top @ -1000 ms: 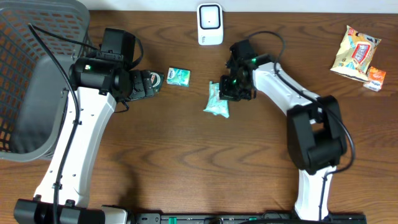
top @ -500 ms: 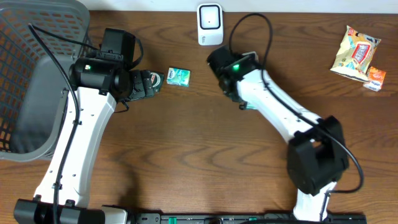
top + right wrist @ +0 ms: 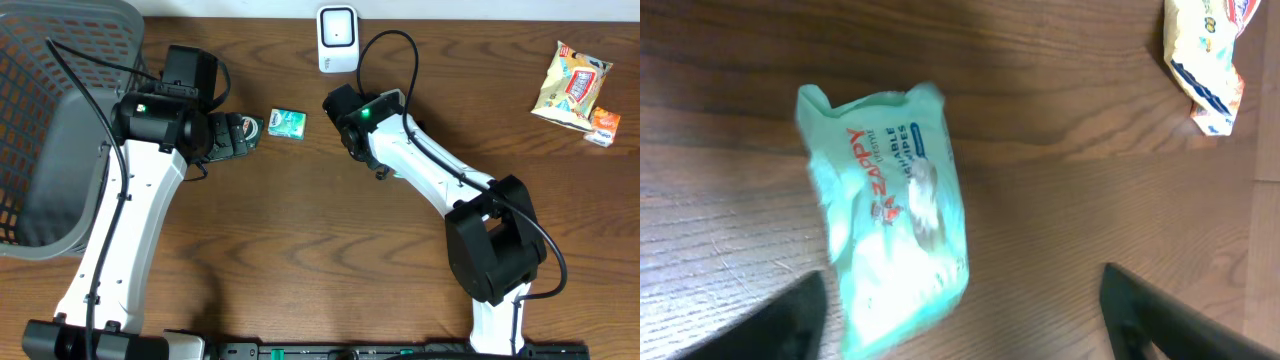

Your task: Scan the item barcode

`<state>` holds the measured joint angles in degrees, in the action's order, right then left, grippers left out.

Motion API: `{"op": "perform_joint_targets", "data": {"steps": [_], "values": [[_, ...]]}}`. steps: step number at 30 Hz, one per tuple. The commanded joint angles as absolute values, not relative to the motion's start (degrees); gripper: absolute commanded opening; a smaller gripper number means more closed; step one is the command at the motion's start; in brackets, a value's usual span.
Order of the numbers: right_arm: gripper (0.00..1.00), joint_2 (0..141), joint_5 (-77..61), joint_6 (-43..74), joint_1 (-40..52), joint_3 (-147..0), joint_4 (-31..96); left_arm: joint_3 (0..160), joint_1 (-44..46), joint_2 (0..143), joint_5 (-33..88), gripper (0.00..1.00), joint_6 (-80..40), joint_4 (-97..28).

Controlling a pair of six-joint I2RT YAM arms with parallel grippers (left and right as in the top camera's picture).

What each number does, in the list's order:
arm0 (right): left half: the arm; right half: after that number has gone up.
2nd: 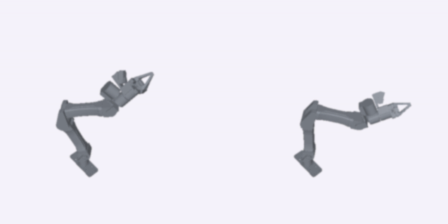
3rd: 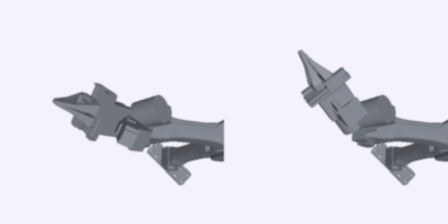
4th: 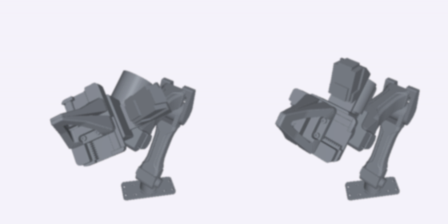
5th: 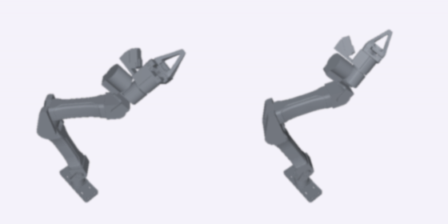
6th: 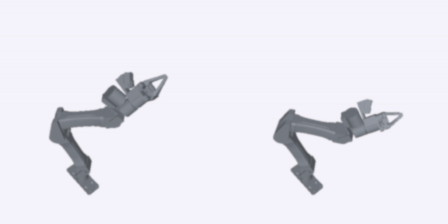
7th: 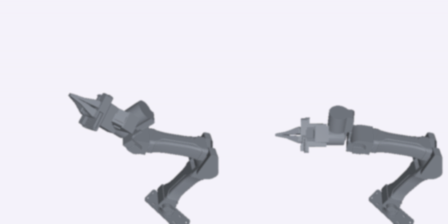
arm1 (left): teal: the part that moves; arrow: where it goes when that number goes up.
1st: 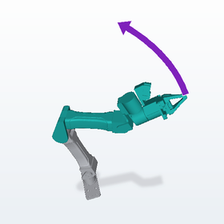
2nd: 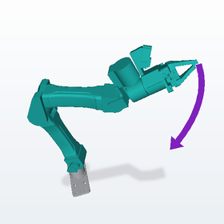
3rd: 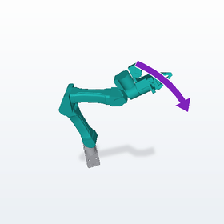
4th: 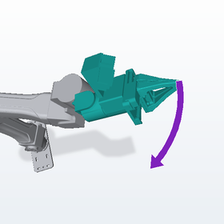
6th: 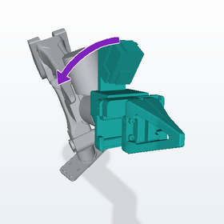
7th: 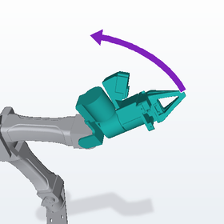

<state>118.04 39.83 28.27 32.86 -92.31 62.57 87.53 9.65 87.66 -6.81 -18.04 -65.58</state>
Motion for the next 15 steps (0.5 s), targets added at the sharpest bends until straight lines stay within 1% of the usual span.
{"op": "perform_joint_targets", "data": {"steps": [1,8,11,15], "values": [[0.86,117.71,39.79,28.64,32.71,-92.79,62.41,87.59,9.54,87.57,-7.77,0.99,-18.33,-65.69],[0.84,117.71,32.95,28.62,33.52,-92.77,58.41,87.59,9.54,87.57,-7.77,0.98,-18.33,-65.69],[0.83,118.04,33.1,28.49,33.3,-92.51,56.99,87.59,9.54,87.57,-7.77,0.99,-18.33,-65.69],[0.82,118.63,33.08,25.56,32.71,-90.56,53.76,87.59,9.54,87.57,-7.77,0.99,-18.33,-65.69]]}}
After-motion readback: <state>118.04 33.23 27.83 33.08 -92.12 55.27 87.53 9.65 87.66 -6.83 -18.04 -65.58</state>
